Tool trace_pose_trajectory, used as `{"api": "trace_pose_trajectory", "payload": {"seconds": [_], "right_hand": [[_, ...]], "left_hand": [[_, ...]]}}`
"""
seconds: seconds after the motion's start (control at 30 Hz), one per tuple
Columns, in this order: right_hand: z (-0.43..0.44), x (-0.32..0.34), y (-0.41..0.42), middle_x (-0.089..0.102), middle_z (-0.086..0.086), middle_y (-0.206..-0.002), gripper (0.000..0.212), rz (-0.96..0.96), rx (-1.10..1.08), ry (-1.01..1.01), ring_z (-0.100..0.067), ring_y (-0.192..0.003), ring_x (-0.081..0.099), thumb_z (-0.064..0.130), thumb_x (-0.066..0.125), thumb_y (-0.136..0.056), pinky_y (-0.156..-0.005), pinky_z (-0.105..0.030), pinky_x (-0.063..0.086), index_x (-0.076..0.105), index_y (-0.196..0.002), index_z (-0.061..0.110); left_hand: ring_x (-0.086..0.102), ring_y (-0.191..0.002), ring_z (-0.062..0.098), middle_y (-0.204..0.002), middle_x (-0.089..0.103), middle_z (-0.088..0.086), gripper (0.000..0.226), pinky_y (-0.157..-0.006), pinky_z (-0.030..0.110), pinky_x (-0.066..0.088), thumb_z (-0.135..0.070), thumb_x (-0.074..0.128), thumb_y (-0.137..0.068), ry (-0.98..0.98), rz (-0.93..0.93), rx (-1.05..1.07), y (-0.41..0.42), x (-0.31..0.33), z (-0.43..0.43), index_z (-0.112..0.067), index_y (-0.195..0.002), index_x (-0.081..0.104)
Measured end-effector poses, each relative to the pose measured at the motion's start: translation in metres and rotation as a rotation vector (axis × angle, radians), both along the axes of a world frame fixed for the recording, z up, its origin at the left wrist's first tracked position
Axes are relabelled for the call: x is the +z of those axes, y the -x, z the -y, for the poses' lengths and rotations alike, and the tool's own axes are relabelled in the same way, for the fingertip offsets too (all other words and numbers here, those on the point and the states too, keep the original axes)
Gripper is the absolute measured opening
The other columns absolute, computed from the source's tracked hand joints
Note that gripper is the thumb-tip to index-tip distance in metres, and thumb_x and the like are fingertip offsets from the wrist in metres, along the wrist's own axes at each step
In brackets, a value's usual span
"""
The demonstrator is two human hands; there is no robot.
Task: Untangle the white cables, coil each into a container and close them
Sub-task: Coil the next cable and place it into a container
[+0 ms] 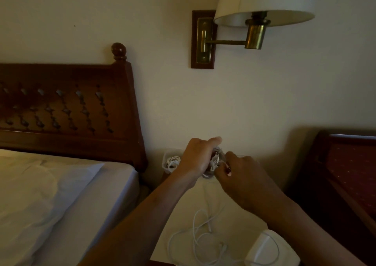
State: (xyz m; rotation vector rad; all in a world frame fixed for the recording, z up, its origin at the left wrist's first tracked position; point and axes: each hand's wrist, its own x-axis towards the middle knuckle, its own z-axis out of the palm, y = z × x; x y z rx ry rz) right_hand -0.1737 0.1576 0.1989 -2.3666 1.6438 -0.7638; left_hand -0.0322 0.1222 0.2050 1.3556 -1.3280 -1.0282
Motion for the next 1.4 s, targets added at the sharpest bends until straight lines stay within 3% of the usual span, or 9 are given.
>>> {"api": "trace_pose_trajectory", "payload": {"seconds": [0.13, 0.2, 0.33, 0.47, 0.63, 0.83, 1.0, 1.2, 1.4], "right_hand": [[-0.005, -0.001, -0.01, 0.054, -0.002, -0.069, 0.01, -0.458, -0.041, 0.237, -0.017, -0.047, 0.051, 0.021, 0.052, -0.096, -0.038, -0.025, 0.022, 0.06, -0.092, 0.016], [-0.005, -0.003, -0.011, 0.057, 0.0, -0.07, 0.017, -0.487, -0.121, 0.241, -0.014, -0.049, 0.051, 0.022, 0.043, -0.101, -0.041, -0.027, 0.013, 0.06, -0.102, 0.021], [0.0, -0.005, -0.008, 0.042, 0.007, -0.053, 0.027, -0.377, -0.096, 0.222, -0.008, -0.039, 0.028, 0.026, 0.046, -0.104, -0.04, -0.025, 0.02, 0.057, -0.079, 0.028], [0.005, -0.008, 0.002, 0.039, 0.006, -0.041, 0.057, 0.24, 0.073, -0.016, -0.012, -0.038, 0.036, 0.029, 0.049, -0.105, -0.043, -0.023, 0.032, 0.038, -0.049, 0.022], [-0.004, -0.015, 0.008, 0.039, -0.014, -0.048, 0.056, 0.489, 0.162, -0.086, -0.017, -0.043, 0.033, 0.027, 0.05, -0.105, -0.046, -0.035, 0.033, 0.042, -0.053, 0.009], [-0.004, -0.028, 0.014, 0.05, 0.013, -0.075, 0.025, 0.328, 0.033, 0.204, -0.008, -0.064, 0.051, 0.04, 0.052, -0.1, -0.054, -0.027, 0.044, 0.05, -0.076, 0.032], [-0.001, -0.035, 0.008, 0.07, 0.015, -0.109, 0.024, 0.629, 0.104, 0.042, 0.001, -0.101, 0.066, 0.03, 0.056, -0.102, -0.082, -0.017, 0.054, 0.07, -0.122, 0.028], [0.0, -0.03, 0.009, 0.076, 0.019, -0.095, 0.025, 0.731, 0.087, 0.129, 0.0, -0.088, 0.072, 0.012, 0.055, -0.103, -0.071, -0.012, 0.054, 0.076, -0.109, 0.024], [0.006, -0.016, 0.017, 0.07, 0.015, -0.082, 0.024, 0.541, 0.146, 0.221, 0.002, -0.077, 0.066, 0.006, 0.051, -0.104, -0.06, -0.004, 0.042, 0.066, -0.095, 0.022]], "left_hand": [[0.028, -0.054, 0.02, -0.061, 0.028, 0.011, 0.044, -0.051, 0.029, 0.027, -0.032, 0.057, -0.099, 0.107, 0.069, 0.037, 0.004, 0.002, -0.003, -0.011, -0.063, 0.041], [0.027, -0.051, 0.02, -0.053, 0.027, 0.005, 0.049, -0.053, 0.032, 0.026, -0.03, 0.054, -0.101, 0.137, 0.104, 0.049, 0.008, 0.0, -0.003, -0.013, -0.058, 0.036], [0.023, -0.042, 0.015, -0.044, 0.026, -0.004, 0.052, -0.047, 0.027, 0.025, -0.018, 0.055, -0.098, 0.122, 0.076, 0.108, 0.01, -0.007, -0.002, -0.016, -0.052, 0.033], [0.051, -0.059, 0.025, -0.067, 0.055, 0.011, 0.021, -0.056, 0.035, 0.033, -0.008, 0.051, -0.096, -0.036, -0.113, 0.151, 0.011, -0.005, 0.005, -0.008, -0.075, 0.051], [0.021, -0.058, 0.022, -0.06, 0.026, 0.008, 0.037, -0.059, 0.044, 0.025, -0.009, 0.051, -0.092, -0.085, -0.144, 0.195, 0.02, -0.001, 0.009, -0.014, -0.062, 0.032], [0.018, -0.043, 0.016, -0.053, 0.025, 0.0, 0.043, -0.049, 0.029, 0.017, -0.017, 0.056, -0.096, -0.218, -0.504, 0.057, 0.008, -0.012, -0.005, -0.021, -0.056, 0.041], [0.021, -0.048, 0.015, -0.048, 0.026, -0.004, 0.049, -0.055, 0.029, 0.028, -0.037, 0.052, -0.103, -0.325, -0.84, -0.108, 0.003, -0.02, -0.02, -0.021, -0.057, 0.042], [0.04, -0.054, 0.018, -0.052, 0.028, -0.002, 0.048, -0.076, 0.036, 0.037, -0.046, 0.048, -0.101, -0.244, -0.903, -0.298, 0.0, -0.028, -0.03, -0.016, -0.063, 0.048], [0.058, -0.078, 0.02, -0.072, 0.059, 0.004, 0.041, -0.08, 0.038, 0.041, -0.04, 0.046, -0.103, -0.221, -0.694, -0.433, -0.012, -0.022, -0.031, -0.008, -0.089, 0.068]]}}
